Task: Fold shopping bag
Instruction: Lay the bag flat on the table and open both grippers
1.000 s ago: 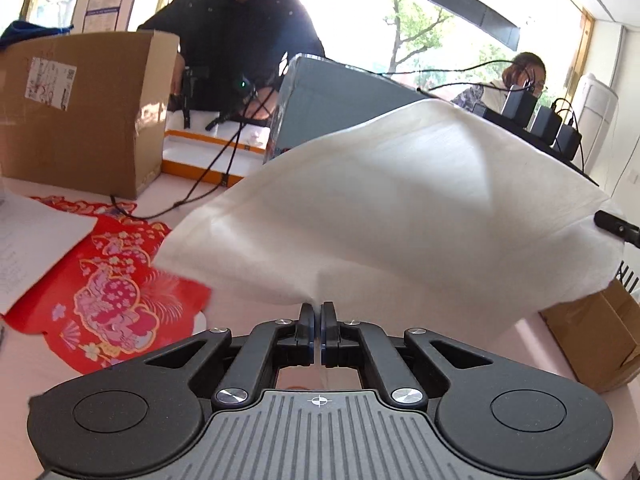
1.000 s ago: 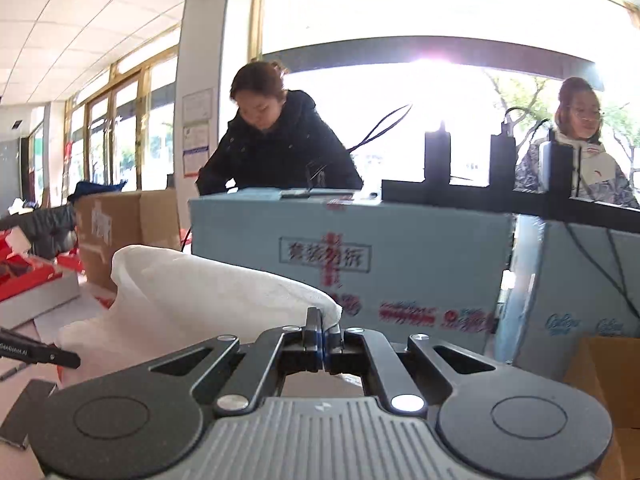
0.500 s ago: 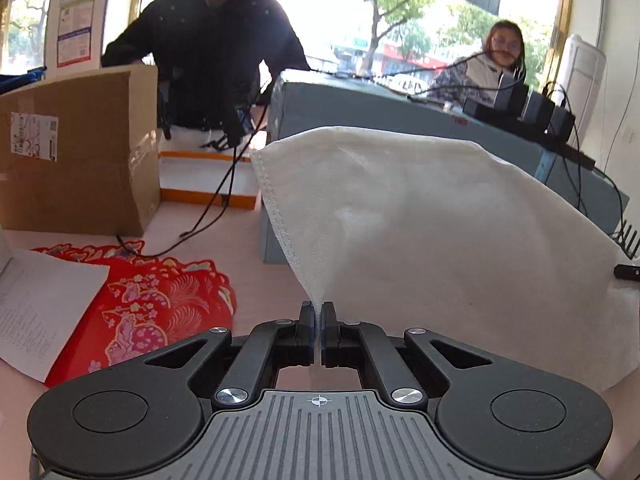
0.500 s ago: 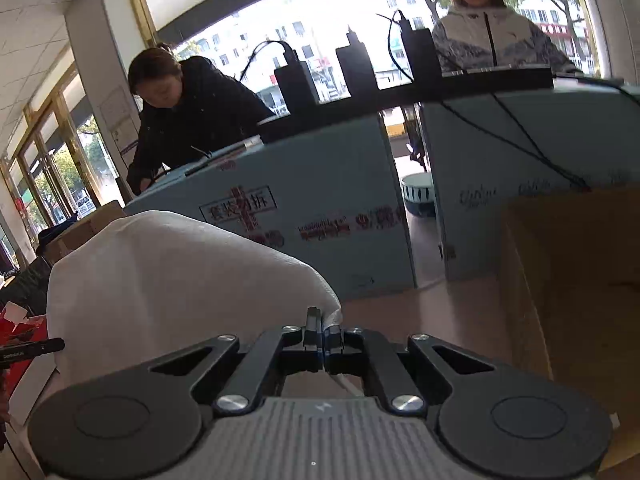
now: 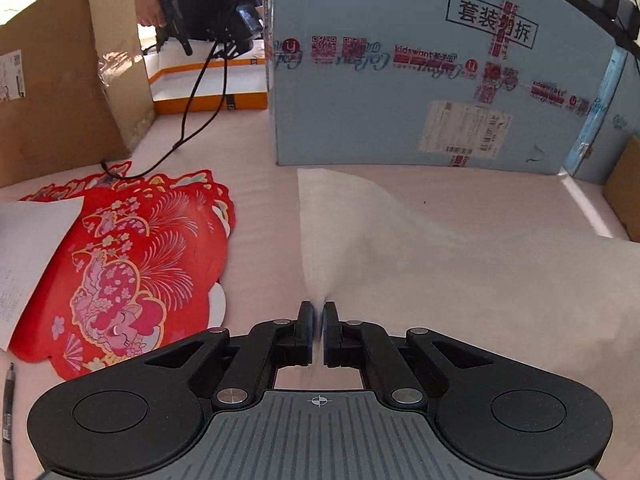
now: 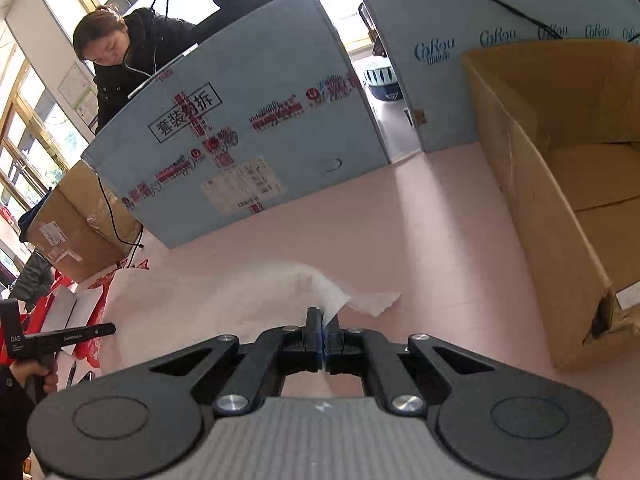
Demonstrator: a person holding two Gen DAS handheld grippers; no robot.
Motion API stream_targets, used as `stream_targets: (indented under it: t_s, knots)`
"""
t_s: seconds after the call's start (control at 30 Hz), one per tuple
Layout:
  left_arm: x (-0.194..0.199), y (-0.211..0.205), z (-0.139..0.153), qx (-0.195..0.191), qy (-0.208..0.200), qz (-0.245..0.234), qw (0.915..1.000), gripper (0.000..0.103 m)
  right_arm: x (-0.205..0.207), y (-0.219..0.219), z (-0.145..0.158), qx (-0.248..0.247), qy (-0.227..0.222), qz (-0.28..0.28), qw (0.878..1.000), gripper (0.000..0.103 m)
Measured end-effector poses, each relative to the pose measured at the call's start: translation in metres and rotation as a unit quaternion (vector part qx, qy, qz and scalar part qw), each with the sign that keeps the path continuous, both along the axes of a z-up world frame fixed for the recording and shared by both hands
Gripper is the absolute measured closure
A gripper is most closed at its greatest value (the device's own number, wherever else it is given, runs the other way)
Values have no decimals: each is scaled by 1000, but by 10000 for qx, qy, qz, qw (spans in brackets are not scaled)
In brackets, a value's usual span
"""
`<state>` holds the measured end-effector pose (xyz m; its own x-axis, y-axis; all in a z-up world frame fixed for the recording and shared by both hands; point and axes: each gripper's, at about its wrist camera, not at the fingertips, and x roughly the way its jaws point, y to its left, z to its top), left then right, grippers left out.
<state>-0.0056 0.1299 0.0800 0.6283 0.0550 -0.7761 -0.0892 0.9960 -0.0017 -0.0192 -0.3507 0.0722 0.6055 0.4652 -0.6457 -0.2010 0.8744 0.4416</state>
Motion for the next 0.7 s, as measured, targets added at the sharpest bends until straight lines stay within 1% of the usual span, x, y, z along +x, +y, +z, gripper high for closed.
stream_targets:
  t_s: [0.03,0.07,0.1,0.13,0.17,0.2,0.23,0.3,0.33,0.37,0.4,0.43,0.47,0.5,0.53,0.6,0.63,0.67,0.7]
  knots:
    - [-1,-4,1,164,-28,94,9998,63,0,1,-5,-6,84,7,10000,102]
    - [-1,-7,3,327,-56,188,9993,54,0,1,-10,16,171,17,9999,102]
    - [-3,-13,6,541,-132,285,9980,39,-1,2,-15,38,237,29,9997,102]
    - [-7,-22,12,819,-271,386,9955,33,-1,3,-18,70,266,50,9996,101]
    - [-13,-32,17,990,-408,454,9932,32,-2,3,-20,110,280,79,9995,101]
    - [-21,-44,23,1031,-544,483,9920,32,-3,4,-23,168,308,104,9993,99]
    - [-29,-57,27,945,-657,409,9925,31,-3,5,-26,256,338,128,9990,98]
    - [-42,-91,24,374,-628,-184,9972,29,-3,6,-30,443,360,205,9982,95]
    - [-48,-108,21,73,-574,-515,9970,29,-3,6,-33,534,371,244,9976,94]
    - [-51,-125,15,-174,-464,-806,9955,29,-2,7,-35,583,382,261,9972,91]
    - [-51,-138,6,-282,-285,-975,9944,29,-1,7,-37,588,392,261,9972,87]
    - [-50,-148,-4,-302,-108,-1052,9939,29,2,7,-42,590,433,227,9971,73]
    - [-49,-158,-13,-321,68,-1128,9931,29,6,5,-48,626,530,165,9965,54]
    - [-48,-166,-20,-331,214,-1170,9923,29,9,2,-55,738,663,127,9950,47]
    - [-48,-170,-24,-328,322,-1169,9921,29,13,-2,-61,884,776,104,9930,42]
    - [-48,-173,-30,-351,523,-1131,9916,29,18,-12,-71,1176,934,15,9887,42]
    - [-47,-172,-32,-360,593,-1107,9914,28,20,-17,-76,1267,986,-64,9870,41]
    - [-48,-172,-33,-335,614,-1085,9916,27,23,-20,-79,1288,1014,-123,9864,36]
    - [-48,-172,-32,-283,615,-1059,9921,24,26,-22,-82,1273,1041,-165,9862,35]
